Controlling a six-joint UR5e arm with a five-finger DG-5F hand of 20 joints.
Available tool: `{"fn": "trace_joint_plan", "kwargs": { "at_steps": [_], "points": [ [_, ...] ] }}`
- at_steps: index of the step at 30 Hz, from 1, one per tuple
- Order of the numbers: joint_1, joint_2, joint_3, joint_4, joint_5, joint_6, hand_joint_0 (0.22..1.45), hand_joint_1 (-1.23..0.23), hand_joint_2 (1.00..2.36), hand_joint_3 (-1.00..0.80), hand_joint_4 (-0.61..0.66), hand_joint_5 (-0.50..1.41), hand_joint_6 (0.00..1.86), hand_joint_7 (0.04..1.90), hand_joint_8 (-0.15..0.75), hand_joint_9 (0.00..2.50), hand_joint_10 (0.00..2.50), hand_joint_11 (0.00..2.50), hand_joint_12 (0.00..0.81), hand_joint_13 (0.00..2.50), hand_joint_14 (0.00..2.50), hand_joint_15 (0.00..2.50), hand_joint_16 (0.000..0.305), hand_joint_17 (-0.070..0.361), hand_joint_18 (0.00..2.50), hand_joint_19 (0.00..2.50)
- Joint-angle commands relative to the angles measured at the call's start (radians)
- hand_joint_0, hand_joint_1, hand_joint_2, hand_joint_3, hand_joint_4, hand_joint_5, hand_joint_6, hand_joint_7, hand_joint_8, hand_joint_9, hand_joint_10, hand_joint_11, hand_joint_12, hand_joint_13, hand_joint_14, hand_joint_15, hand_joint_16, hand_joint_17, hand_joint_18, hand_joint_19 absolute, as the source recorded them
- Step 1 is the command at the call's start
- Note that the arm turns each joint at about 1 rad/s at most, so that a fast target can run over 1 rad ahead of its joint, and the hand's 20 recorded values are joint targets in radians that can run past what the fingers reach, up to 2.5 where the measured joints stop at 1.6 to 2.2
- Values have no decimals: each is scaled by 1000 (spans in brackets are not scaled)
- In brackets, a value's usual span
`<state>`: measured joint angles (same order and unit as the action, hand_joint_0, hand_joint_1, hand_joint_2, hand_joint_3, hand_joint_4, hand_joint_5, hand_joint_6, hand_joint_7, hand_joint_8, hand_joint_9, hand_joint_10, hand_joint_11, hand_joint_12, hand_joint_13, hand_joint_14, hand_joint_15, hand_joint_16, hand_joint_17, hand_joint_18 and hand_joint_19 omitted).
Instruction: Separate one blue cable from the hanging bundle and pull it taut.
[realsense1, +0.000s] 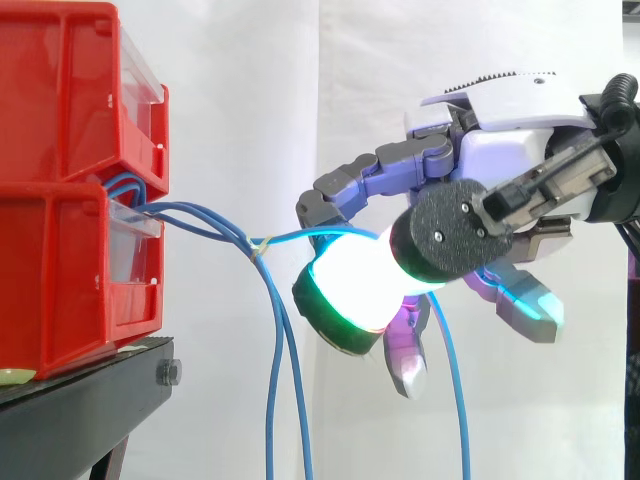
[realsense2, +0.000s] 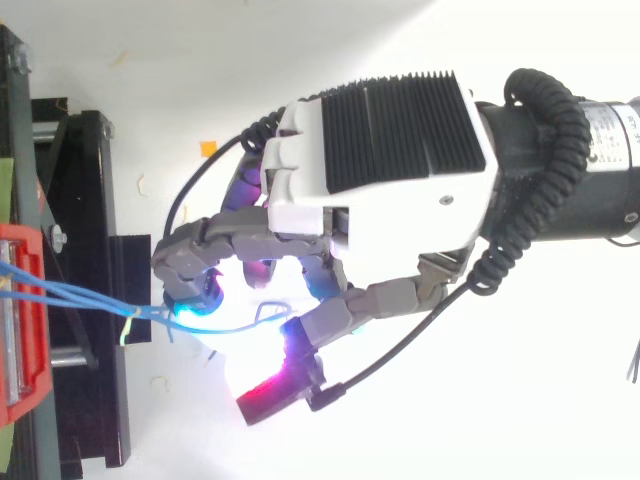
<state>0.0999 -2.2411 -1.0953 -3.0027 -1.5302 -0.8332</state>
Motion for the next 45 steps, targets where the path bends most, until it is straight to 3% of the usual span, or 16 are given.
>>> {"fn": "trace_joint_plan", "kwargs": {
  "at_steps": [1,5,10,16,18,23,40,45],
  "points": [
    [-3,0,-1,1,-1,109,701,-784,1016,-199,28,128,505,1272,74,1826,11,259,216,1075,14,367,42,95,606,529],
    [-3,0,0,1,-1,160,701,-784,1016,-198,28,128,505,1270,81,1819,11,269,217,1073,14,368,42,95,604,526],
    [-3,0,0,-1,-2,169,700,-784,1017,-198,29,128,505,1275,74,1819,11,254,216,1070,14,365,42,95,602,528],
    [-3,0,-1,1,-2,106,700,-784,1016,-198,29,128,505,1270,76,1820,11,256,215,1065,15,363,42,95,602,527],
    [-3,0,-1,-1,-2,51,700,-784,1016,-197,31,128,505,1271,81,1820,11,262,217,1066,14,363,42,95,601,529],
    [-5,0,-1,-30,-2,14,701,-783,1016,-205,33,128,505,1268,76,1818,11,262,213,1064,15,366,42,95,601,530],
    [-8,0,-1,-67,1,22,691,-770,1016,-274,21,127,504,1283,70,1814,11,264,210,1064,14,372,42,93,589,540],
    [-12,0,-1,-96,1,69,693,-769,1016,-273,28,127,504,1285,70,1813,13,269,213,1063,15,373,41,93,589,537]
  ]
}}
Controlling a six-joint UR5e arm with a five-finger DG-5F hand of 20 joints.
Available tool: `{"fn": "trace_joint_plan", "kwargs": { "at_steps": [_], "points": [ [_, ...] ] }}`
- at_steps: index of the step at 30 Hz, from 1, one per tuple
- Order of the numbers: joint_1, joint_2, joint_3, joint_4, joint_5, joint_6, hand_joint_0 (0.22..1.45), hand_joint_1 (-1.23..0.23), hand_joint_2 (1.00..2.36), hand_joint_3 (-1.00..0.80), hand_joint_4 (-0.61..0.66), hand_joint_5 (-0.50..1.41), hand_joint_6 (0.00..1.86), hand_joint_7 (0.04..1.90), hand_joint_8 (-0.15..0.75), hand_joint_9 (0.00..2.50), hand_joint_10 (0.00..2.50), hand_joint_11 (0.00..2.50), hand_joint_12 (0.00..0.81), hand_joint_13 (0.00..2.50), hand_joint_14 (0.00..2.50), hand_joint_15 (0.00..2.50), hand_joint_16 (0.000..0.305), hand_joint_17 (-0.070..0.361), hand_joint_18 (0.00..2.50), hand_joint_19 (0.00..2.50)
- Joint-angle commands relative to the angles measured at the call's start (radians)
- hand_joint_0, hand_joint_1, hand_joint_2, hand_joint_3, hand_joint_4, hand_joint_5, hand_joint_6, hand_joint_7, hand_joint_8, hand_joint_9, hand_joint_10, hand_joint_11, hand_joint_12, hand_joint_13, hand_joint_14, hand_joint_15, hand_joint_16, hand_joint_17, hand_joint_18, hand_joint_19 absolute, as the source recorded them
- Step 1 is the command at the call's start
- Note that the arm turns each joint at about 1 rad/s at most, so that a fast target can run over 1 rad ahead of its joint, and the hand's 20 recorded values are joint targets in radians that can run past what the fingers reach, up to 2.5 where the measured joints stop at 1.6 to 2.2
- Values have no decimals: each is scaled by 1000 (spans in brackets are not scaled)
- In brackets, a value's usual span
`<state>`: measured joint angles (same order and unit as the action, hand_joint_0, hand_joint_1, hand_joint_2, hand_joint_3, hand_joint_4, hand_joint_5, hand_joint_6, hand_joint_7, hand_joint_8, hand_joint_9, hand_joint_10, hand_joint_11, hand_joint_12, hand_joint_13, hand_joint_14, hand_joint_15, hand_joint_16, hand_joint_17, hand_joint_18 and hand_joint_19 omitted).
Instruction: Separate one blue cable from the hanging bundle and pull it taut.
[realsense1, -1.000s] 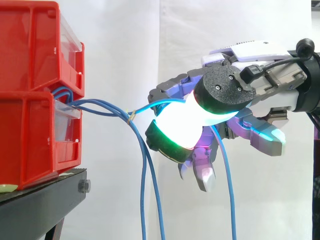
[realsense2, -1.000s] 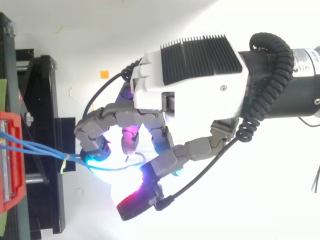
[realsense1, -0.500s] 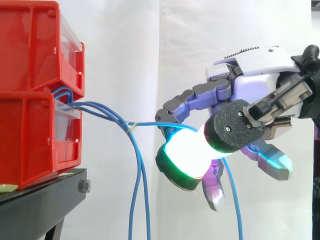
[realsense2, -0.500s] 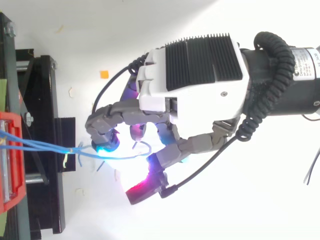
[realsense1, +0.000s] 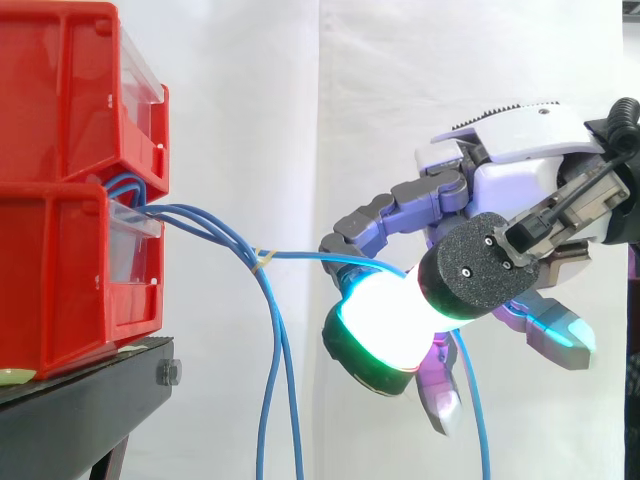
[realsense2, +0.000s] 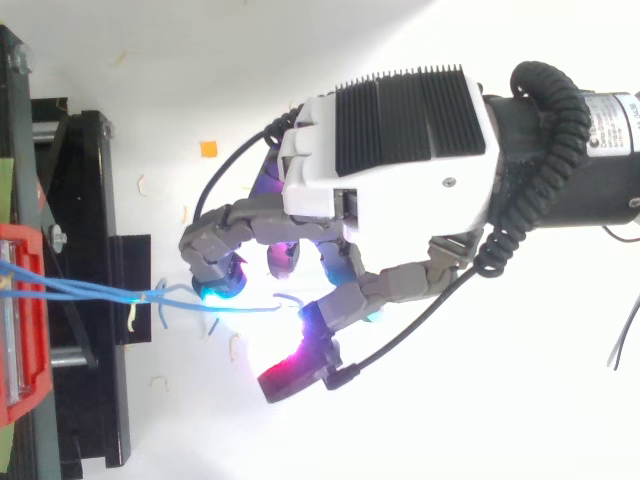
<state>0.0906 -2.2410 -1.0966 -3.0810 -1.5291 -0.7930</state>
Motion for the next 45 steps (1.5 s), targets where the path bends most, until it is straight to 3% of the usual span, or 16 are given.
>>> {"fn": "trace_joint_plan", "kwargs": {
  "at_steps": [1,7,12,21,29,37,45],
  "points": [
    [-5,0,1,-22,0,41,692,-769,1015,-270,20,127,504,1285,71,1813,12,275,213,1065,14,373,41,93,589,537],
    [-6,0,0,-50,0,164,693,-769,1015,-270,21,127,504,1280,70,1812,11,267,213,1064,14,373,42,93,590,537],
    [-8,0,0,-71,-2,187,694,-769,1015,-270,15,127,504,1287,71,1812,11,267,214,1064,15,377,42,94,590,536],
    [-25,0,0,-101,-8,186,695,-768,1015,-272,15,127,504,1281,72,1810,11,266,210,1058,15,375,41,93,590,539],
    [-42,0,0,-101,-11,126,695,-767,1015,-276,13,127,504,1292,79,1805,12,272,212,1059,14,372,41,93,588,537],
    [-43,0,0,-97,-13,121,695,-759,1013,-309,8,126,504,1295,73,1805,11,265,211,1058,15,375,41,93,587,540],
    [-38,0,0,-97,-11,121,575,-710,1004,-436,22,128,503,1320,78,1799,14,262,212,1062,15,387,43,98,581,552]
  ]
}}
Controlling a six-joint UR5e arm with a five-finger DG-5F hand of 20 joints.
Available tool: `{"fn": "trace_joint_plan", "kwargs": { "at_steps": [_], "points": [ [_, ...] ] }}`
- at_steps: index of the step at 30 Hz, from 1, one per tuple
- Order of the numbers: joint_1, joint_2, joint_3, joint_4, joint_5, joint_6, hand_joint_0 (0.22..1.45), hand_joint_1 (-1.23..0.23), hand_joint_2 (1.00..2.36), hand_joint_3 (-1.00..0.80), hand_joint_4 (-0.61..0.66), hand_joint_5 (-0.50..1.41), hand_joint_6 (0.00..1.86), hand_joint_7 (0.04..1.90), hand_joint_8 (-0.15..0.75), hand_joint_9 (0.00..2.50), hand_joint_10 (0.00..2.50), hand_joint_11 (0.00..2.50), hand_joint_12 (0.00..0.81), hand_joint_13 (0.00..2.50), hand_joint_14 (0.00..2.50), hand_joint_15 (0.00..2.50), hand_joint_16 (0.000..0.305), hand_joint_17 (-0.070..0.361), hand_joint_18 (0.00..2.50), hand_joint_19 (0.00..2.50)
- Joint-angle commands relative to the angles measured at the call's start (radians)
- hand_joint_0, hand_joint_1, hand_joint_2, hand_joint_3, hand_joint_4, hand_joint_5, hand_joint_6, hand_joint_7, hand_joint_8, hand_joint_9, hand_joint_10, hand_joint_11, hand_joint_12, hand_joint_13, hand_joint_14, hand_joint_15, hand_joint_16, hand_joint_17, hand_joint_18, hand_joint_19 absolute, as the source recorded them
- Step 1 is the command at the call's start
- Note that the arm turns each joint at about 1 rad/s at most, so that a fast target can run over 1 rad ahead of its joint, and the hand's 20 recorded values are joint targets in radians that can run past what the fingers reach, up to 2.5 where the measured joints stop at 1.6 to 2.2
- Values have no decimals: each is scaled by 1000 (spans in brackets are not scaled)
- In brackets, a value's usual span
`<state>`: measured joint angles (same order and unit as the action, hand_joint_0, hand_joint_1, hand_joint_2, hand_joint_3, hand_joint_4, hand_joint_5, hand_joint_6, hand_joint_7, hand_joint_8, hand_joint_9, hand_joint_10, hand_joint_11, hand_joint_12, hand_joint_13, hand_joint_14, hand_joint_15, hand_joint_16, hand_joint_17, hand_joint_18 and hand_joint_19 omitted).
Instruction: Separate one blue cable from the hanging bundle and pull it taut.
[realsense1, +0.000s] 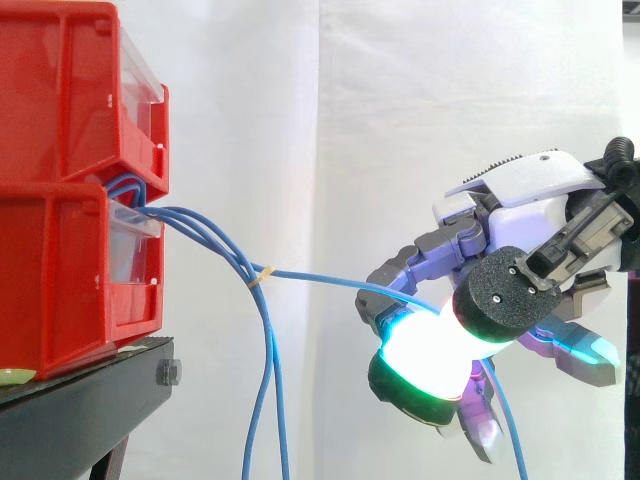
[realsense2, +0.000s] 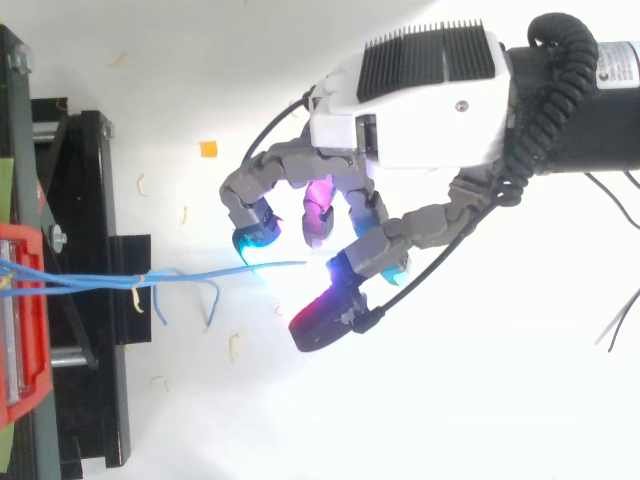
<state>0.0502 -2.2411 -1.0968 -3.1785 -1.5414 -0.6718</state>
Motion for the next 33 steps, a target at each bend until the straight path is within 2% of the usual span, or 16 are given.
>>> {"fn": "trace_joint_plan", "kwargs": {
  "at_steps": [1,6,10,15,17,22,25,33],
  "points": [
    [2,0,0,0,0,0,572,-706,1004,-441,22,129,503,1318,83,1798,11,262,217,1064,15,387,44,98,578,547],
    [4,0,0,3,1,0,517,-632,1000,-500,32,130,503,1320,97,1810,11,252,230,1078,14,375,47,105,598,538],
    [4,0,0,5,1,0,468,-445,1000,-500,50,132,503,1306,102,1834,10,231,238,1106,13,358,51,115,635,507],
    [4,0,0,3,1,0,517,-347,1000,-500,39,131,503,1314,85,1826,11,243,226,1101,14,375,47,106,598,535],
    [4,0,0,3,1,0,569,-355,1000,-500,24,132,503,1311,77,1826,11,255,215,1095,15,383,44,99,581,546],
    [4,0,0,3,1,0,610,-390,1000,-500,38,134,502,1330,56,1879,13,269,209,1121,17,386,42,94,599,556],
    [4,0,0,3,3,0,653,-466,1000,-490,43,137,502,1337,34,1897,12,269,204,1148,14,379,41,93,622,553],
    [4,0,0,3,3,0,671,-603,1014,-309,19,138,502,1346,59,1902,13,295,207,1138,15,387,41,93,621,550]
  ]
}}
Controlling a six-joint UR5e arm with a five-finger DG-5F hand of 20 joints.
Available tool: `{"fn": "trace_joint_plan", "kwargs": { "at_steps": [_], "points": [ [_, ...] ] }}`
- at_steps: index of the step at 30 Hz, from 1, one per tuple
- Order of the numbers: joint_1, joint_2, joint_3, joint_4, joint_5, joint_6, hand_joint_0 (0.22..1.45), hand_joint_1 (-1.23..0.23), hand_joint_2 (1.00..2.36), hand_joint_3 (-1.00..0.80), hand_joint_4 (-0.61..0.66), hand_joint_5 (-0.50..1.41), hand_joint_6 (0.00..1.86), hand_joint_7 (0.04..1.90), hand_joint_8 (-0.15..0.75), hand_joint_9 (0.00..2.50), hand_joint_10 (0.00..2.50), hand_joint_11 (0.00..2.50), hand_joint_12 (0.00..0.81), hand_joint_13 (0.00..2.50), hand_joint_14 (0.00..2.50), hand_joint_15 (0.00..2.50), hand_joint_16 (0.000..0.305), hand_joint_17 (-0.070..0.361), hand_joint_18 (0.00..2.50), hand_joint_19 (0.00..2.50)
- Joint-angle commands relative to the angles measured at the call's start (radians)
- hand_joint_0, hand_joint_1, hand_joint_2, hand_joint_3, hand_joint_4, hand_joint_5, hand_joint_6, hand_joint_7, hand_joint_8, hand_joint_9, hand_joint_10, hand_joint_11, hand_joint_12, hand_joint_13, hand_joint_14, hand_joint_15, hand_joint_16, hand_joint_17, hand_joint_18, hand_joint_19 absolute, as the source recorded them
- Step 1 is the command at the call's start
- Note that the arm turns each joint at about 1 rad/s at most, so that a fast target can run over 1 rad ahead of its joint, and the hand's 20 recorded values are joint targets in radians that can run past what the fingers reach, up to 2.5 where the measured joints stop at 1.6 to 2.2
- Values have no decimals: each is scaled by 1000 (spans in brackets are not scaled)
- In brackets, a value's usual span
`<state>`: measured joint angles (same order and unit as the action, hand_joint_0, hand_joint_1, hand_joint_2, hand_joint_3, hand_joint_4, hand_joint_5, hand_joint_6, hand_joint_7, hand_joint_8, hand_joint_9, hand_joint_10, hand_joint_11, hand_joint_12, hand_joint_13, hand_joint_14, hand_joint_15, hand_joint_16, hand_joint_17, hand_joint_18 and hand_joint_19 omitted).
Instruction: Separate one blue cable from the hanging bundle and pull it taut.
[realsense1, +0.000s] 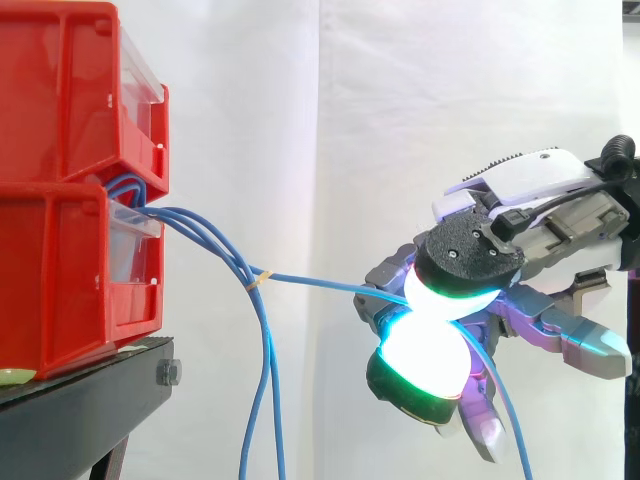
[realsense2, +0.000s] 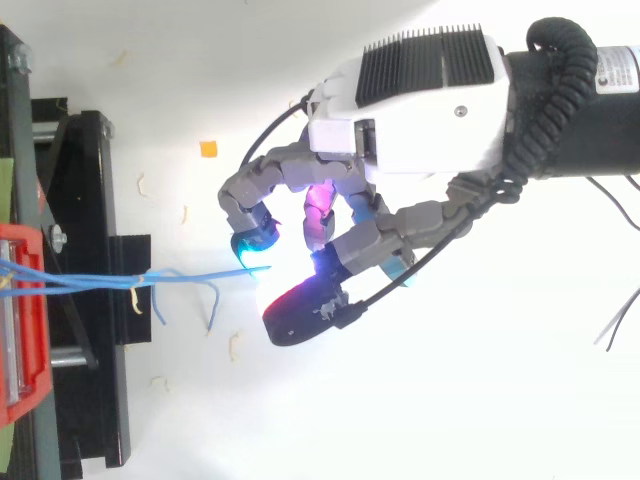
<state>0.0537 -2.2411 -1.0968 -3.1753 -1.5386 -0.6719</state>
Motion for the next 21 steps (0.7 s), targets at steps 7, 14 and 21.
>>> {"fn": "trace_joint_plan", "kwargs": {
  "at_steps": [7,14,21],
  "points": [
    [0,0,0,0,-1,0,623,-656,1010,-372,35,137,502,1359,67,1876,12,294,203,1118,16,395,42,95,597,547],
    [0,0,0,0,-1,0,494,-530,1000,-500,63,136,502,1356,95,1868,11,254,231,1131,13,368,49,111,622,516],
    [0,0,0,0,-1,0,511,-212,1000,-500,25,139,502,1337,75,1891,12,244,219,1133,13,363,48,108,608,526]
  ]
}}
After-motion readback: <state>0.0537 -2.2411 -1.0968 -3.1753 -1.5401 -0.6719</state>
